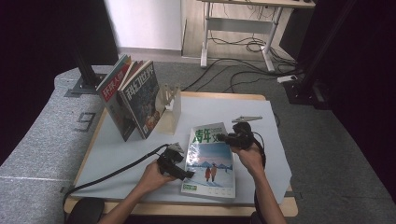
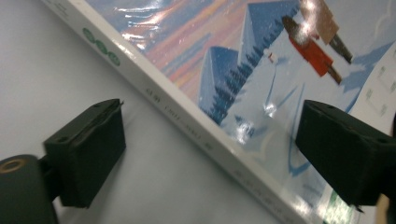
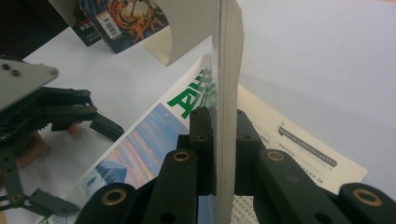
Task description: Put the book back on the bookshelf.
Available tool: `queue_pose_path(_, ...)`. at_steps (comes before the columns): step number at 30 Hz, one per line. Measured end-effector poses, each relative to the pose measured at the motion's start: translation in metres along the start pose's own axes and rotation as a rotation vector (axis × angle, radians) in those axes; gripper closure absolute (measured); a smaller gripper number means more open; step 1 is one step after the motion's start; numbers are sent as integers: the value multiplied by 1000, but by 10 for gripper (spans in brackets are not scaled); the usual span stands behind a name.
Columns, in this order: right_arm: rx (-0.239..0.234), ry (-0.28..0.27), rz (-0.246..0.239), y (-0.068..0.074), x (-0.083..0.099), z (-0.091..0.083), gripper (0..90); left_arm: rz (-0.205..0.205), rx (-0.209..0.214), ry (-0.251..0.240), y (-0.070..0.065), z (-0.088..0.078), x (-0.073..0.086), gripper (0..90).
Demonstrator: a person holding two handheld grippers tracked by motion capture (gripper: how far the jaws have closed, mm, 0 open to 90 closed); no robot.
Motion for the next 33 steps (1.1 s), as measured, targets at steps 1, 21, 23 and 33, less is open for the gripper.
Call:
queue_pose_path(1, 0, -3, -2, 1, -1, -1, 814, -5, 5, 0, 1, 1, -1, 126)
queue_pose_path(21, -32, -26, -32, 15, -4, -16, 810, -102, 108, -13, 16, 6, -23, 278)
queue_pose_path(23, -31, -23, -37, 16, -3, -17, 809, -115, 115, -10, 18, 3, -23, 350)
queue_pose_path(33, -32, -23, -51, 18, -3, -19, 802, -113, 100, -13, 17, -4, -25, 450)
Point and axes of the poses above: each handheld gripper's, and its own axes: z roughly forward along the jaws, x roughly out of its underside, y roughly to its left, the point moved 8 cm from there along z, roughly forward along the jaws, and after that the axes turned 12 degrees about z, right-handed, at the moved point
